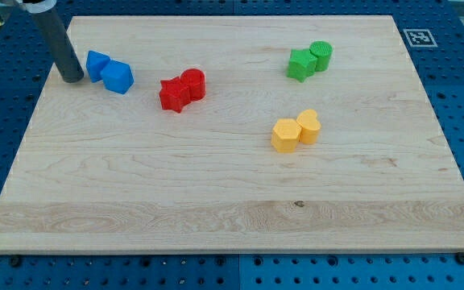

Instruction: Push the blue triangle towards the top left

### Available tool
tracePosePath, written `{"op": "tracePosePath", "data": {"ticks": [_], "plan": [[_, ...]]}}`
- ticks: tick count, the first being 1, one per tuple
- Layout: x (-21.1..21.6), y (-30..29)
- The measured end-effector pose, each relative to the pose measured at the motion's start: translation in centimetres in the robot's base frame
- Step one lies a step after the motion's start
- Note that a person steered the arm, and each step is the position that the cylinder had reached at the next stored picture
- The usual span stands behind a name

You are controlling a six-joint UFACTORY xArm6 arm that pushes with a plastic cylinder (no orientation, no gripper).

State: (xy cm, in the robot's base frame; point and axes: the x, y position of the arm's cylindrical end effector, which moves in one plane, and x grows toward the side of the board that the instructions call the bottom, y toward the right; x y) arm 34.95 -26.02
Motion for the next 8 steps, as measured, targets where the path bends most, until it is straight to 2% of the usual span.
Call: {"op": "tracePosePath", "data": {"ticks": [1,3,5,6,7,8], "plan": [[-0.8,-0.1],[3.5,-2.3],[3.5,-1.1],[1.9,3.8],[1.9,3.8],[-2.2,3.8]]}}
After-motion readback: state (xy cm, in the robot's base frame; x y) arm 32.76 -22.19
